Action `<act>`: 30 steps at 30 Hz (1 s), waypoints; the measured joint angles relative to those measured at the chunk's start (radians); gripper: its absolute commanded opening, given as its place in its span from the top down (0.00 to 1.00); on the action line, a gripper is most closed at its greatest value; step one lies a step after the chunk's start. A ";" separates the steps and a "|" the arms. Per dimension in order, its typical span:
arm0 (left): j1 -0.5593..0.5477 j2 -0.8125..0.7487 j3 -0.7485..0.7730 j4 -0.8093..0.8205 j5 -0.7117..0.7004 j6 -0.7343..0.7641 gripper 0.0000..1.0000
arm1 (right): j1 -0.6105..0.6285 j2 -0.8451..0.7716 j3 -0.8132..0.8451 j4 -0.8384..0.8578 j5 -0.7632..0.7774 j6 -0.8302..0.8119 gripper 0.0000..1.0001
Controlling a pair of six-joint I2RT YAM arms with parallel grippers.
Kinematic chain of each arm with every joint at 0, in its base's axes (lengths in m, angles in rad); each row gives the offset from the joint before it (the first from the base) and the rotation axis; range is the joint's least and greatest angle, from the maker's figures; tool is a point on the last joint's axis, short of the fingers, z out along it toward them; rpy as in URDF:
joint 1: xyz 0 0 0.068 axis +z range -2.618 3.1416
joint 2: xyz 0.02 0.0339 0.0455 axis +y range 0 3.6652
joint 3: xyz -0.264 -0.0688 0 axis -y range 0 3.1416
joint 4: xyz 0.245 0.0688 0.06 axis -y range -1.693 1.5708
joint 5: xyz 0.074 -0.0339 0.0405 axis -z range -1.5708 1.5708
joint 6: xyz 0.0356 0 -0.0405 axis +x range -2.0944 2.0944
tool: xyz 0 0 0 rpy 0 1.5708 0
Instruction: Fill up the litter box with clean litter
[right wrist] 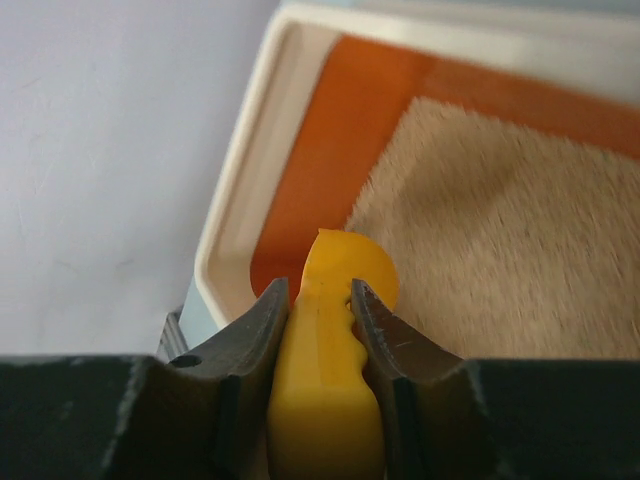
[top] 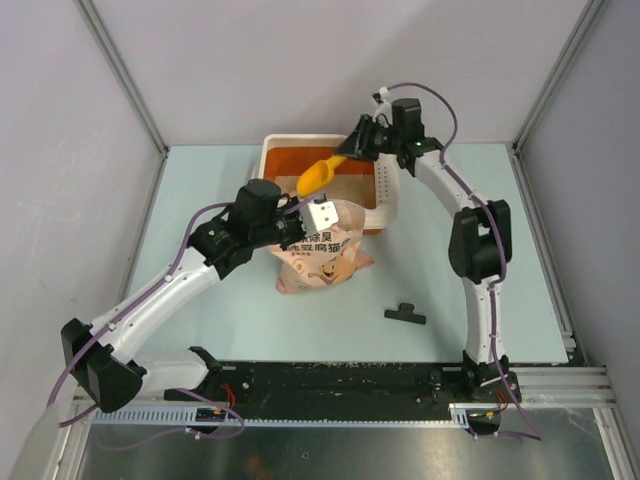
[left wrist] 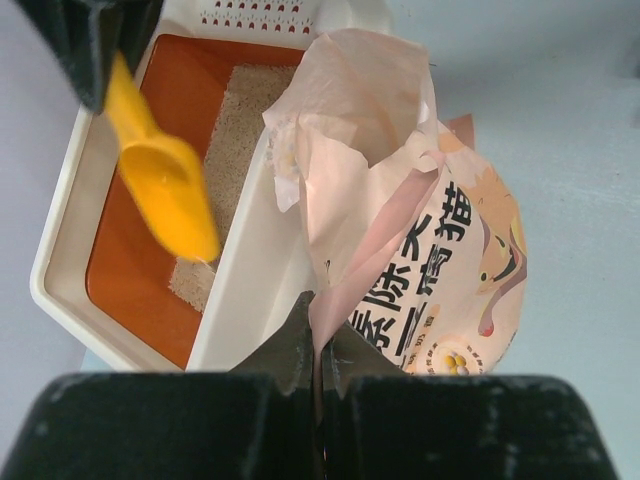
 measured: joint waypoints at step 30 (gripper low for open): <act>0.000 0.005 -0.002 -0.002 0.024 0.014 1.00 | 0.030 -0.174 0.061 -0.198 0.245 -0.547 1.00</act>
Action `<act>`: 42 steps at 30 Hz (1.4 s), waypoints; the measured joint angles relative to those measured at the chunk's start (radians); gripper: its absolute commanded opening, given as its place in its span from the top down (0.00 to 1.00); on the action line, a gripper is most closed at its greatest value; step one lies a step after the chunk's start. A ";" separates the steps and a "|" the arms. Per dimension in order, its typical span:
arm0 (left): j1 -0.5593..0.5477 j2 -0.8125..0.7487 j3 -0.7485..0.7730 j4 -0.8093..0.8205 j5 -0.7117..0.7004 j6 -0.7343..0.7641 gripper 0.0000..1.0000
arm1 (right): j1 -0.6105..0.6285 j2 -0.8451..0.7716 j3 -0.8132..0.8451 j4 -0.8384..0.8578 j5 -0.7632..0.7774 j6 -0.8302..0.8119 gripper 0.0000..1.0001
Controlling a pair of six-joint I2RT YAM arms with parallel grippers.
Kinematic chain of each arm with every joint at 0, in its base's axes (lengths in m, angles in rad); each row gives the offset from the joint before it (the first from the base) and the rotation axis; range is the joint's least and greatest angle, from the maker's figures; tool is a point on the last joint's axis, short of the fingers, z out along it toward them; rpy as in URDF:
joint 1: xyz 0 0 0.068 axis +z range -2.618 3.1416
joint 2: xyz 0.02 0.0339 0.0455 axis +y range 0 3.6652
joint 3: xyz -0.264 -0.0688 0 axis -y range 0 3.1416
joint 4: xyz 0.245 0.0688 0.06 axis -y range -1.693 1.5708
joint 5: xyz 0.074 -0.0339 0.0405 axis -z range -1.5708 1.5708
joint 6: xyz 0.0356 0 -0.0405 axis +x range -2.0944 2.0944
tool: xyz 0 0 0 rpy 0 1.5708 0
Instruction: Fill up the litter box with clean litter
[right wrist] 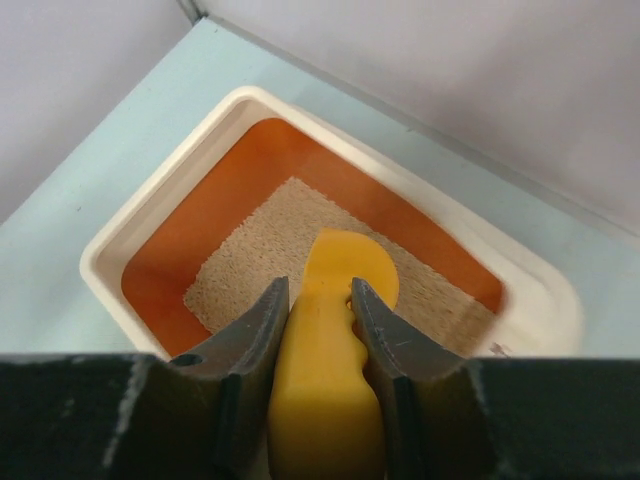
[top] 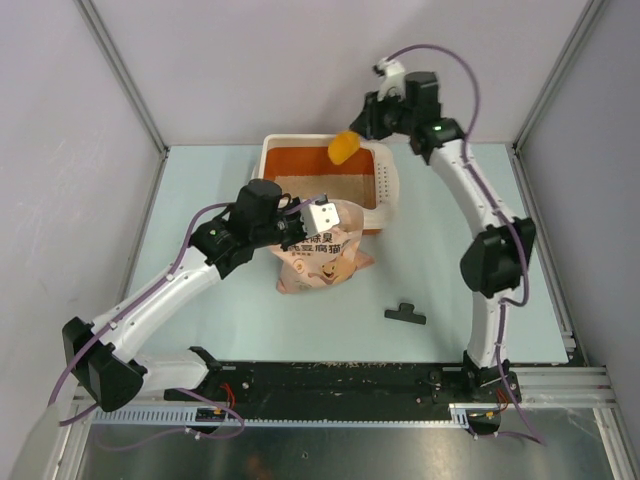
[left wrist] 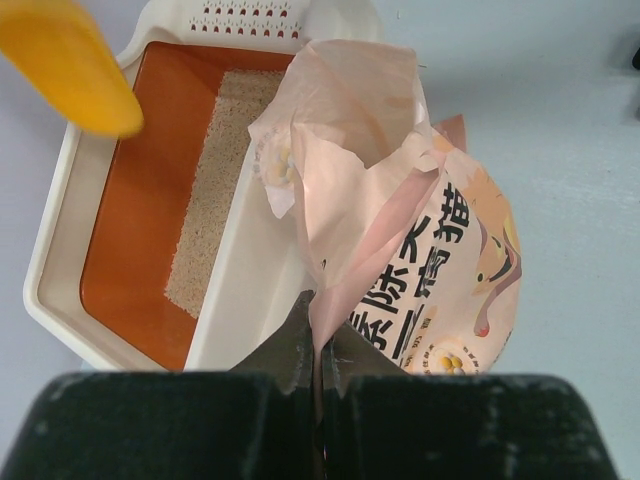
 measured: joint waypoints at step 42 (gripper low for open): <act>0.009 0.027 0.072 -0.056 0.047 -0.117 1.00 | 0.185 -0.405 -0.444 -0.341 0.239 0.176 1.00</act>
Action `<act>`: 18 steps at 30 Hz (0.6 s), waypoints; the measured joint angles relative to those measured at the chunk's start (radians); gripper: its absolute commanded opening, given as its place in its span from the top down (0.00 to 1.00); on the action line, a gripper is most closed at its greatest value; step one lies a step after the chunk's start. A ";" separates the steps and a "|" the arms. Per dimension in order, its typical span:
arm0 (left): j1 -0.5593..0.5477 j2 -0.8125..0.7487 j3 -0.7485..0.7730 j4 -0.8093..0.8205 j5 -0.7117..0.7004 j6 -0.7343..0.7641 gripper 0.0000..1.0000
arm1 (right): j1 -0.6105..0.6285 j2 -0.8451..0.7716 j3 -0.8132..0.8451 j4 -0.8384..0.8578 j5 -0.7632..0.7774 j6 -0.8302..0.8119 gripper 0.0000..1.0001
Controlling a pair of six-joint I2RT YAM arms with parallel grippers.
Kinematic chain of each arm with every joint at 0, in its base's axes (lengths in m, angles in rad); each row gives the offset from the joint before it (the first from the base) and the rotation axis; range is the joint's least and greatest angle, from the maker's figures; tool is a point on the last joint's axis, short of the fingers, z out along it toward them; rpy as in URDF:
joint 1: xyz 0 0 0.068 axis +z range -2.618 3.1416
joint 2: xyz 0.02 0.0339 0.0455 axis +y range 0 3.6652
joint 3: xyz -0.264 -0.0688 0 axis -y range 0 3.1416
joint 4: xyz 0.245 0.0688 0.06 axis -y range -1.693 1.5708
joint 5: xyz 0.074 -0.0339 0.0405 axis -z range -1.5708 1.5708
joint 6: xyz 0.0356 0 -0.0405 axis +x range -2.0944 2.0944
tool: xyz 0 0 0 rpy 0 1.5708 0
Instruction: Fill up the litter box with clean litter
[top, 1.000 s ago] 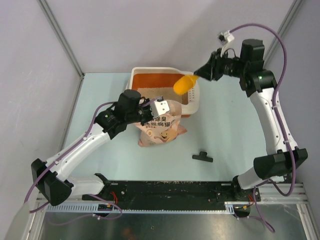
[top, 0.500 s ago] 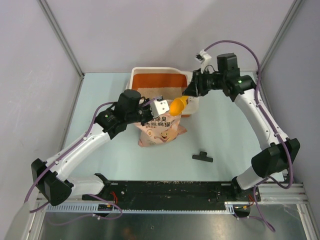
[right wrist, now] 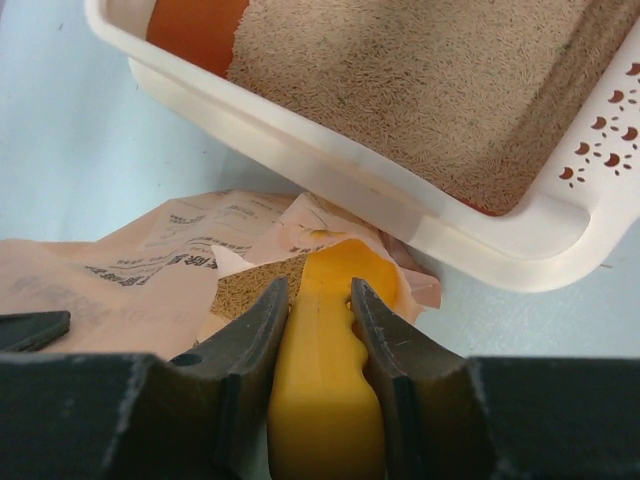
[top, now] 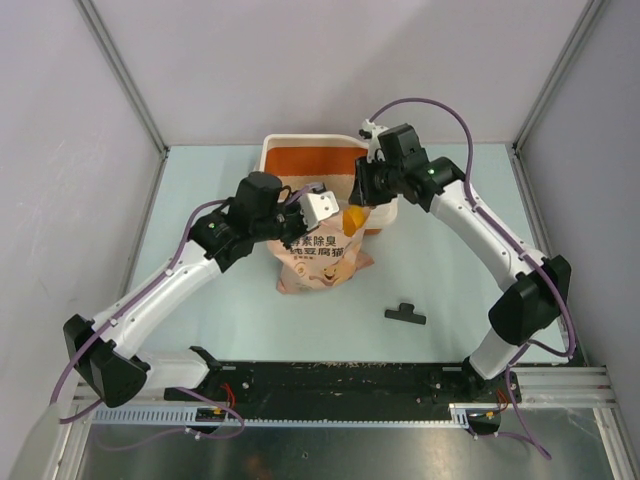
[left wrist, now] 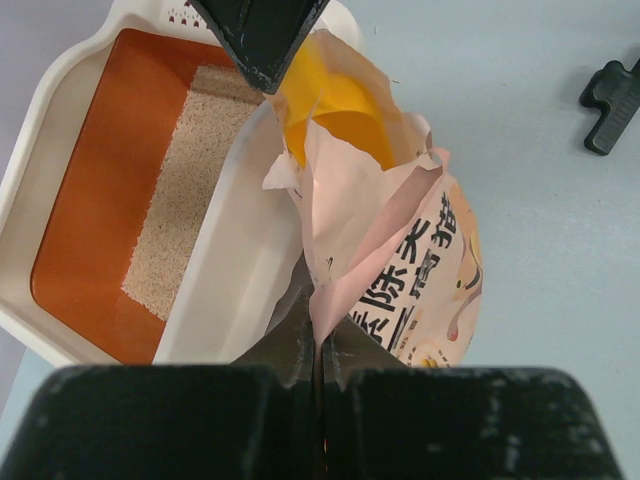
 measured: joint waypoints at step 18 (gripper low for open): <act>0.001 -0.001 0.000 0.003 0.026 -0.045 1.00 | 0.073 0.014 -0.203 0.135 0.047 0.154 1.00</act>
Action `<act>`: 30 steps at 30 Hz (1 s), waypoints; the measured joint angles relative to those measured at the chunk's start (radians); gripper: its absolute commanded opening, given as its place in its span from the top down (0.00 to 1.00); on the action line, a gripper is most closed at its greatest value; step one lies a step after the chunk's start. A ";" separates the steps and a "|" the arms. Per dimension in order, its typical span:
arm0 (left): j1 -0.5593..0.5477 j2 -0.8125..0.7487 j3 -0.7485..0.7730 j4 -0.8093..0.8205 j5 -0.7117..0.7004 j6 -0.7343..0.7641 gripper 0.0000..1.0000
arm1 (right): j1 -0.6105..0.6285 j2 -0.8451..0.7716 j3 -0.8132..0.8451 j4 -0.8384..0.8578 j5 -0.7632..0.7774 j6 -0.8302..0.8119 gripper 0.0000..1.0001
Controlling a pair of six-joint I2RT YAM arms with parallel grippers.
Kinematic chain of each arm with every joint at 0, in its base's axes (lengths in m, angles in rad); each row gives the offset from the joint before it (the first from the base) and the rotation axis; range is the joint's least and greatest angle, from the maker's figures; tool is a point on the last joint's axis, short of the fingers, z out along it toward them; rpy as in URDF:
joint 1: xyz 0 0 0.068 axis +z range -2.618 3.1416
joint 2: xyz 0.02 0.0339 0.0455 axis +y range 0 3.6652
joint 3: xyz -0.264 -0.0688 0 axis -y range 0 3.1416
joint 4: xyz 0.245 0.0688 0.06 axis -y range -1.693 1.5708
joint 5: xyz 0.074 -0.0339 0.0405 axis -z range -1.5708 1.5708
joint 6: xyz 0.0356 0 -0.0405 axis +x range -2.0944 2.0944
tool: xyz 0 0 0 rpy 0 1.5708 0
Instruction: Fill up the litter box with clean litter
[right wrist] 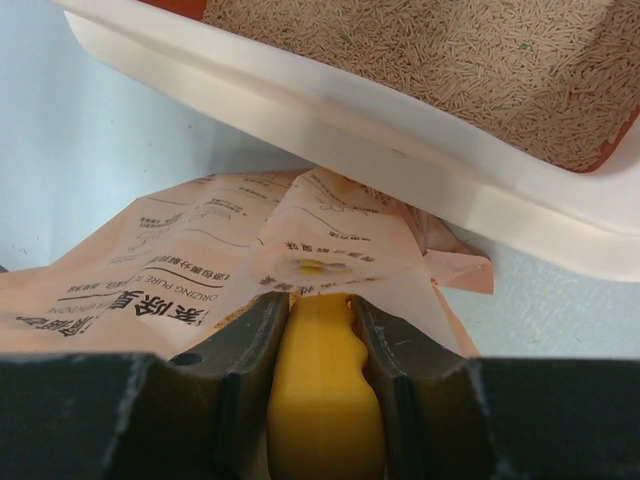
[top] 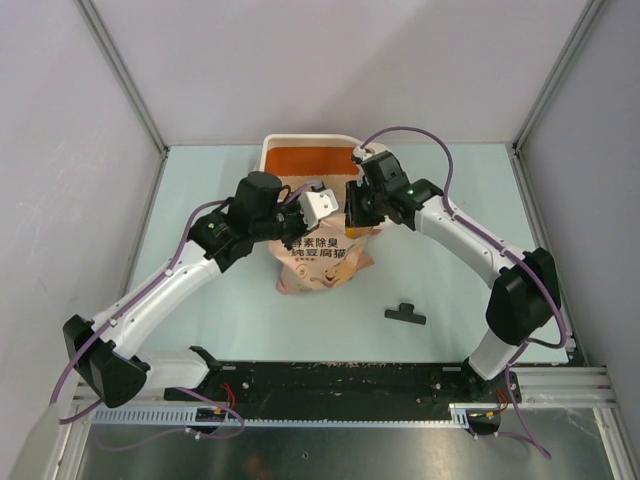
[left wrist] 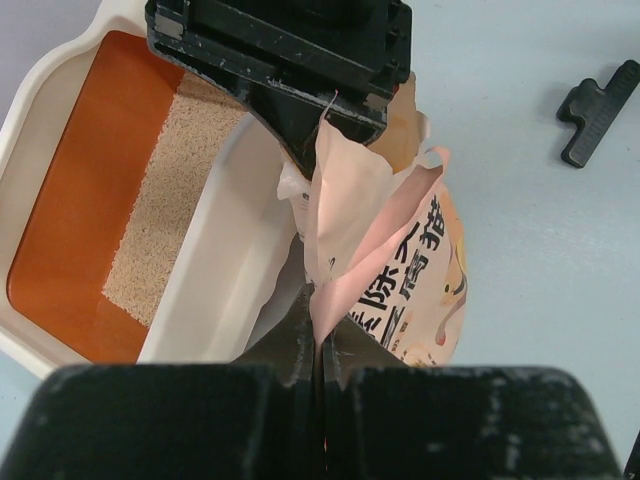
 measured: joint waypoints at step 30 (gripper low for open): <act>0.001 -0.093 -0.086 0.032 -0.074 0.085 1.00 | -0.385 -0.005 -0.286 0.614 -0.829 0.513 1.00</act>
